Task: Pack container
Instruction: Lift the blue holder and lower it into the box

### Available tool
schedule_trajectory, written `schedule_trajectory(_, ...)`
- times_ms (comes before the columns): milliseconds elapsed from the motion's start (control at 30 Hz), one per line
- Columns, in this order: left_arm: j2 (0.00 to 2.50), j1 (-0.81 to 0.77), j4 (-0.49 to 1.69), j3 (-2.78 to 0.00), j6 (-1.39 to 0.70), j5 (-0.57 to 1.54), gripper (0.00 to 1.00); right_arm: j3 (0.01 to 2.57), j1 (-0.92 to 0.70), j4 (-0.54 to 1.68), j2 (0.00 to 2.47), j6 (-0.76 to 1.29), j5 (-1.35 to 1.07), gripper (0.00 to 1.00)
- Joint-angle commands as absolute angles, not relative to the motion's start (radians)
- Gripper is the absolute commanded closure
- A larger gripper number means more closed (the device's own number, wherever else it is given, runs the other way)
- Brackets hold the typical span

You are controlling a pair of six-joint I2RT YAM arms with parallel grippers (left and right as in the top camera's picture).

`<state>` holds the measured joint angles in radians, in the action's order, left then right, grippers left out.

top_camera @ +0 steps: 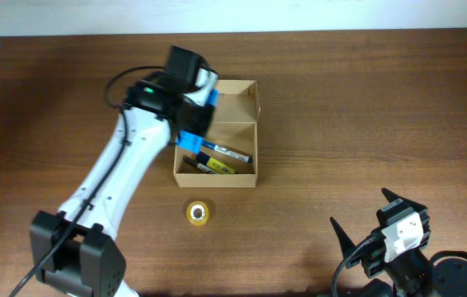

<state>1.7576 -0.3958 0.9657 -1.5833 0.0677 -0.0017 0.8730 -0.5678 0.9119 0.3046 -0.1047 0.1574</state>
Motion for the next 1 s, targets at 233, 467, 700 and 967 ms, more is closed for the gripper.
schedule_trajectory(233,1.769,-0.476,1.067,-1.602,0.323,-0.08,0.54,0.869,-0.561,0.91,0.3,-0.096,0.169,0.01)
schedule_trajectory(467,1.854,-0.483,1.063,-1.602,0.373,-0.13,0.54,0.869,-0.561,0.91,0.3,-0.096,0.169,0.01)
schedule_trajectory(700,1.91,-0.524,1.024,-1.602,0.392,-0.14,0.54,0.869,-0.561,0.91,0.3,-0.096,0.169,0.01)
schedule_trajectory(967,1.938,-0.54,1.004,-1.602,0.391,-0.136,0.45,0.869,-0.561,0.91,0.3,-0.096,0.169,0.01)
